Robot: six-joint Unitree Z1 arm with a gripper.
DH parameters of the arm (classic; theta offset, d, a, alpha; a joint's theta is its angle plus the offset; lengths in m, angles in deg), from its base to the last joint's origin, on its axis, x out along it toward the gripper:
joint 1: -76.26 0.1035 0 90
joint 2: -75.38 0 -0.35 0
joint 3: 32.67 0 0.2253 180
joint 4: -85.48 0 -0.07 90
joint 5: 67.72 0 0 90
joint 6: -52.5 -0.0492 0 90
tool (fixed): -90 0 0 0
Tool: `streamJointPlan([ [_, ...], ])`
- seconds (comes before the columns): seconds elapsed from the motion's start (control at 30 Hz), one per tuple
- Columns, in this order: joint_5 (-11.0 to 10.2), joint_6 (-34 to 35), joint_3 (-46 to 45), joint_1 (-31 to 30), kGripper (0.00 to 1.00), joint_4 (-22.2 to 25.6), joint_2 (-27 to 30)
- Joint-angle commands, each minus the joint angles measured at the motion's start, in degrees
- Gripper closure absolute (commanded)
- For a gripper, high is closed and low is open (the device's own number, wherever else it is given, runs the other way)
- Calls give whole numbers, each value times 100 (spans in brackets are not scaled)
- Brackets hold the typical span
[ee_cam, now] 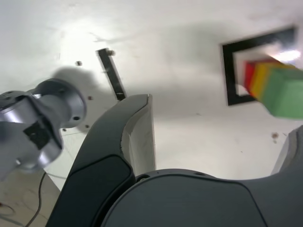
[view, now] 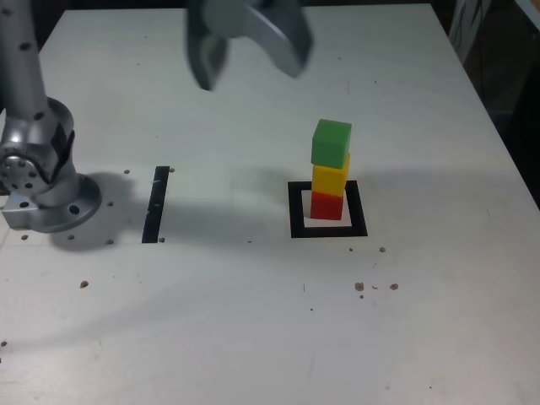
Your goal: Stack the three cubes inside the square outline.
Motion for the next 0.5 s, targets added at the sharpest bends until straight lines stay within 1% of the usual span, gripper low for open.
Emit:
streamJointPlan([
  [0.0,1,48,-1249,140,1,-432,251],
  [0.13,40,93,-2761,284,1,-1549,554],
  [0.2,56,84,-3264,312,1,-1928,585],
  [0.3,58,53,-3688,340,1,-2190,498],
  [0.47,124,14,-4090,441,1,-2372,405],
])
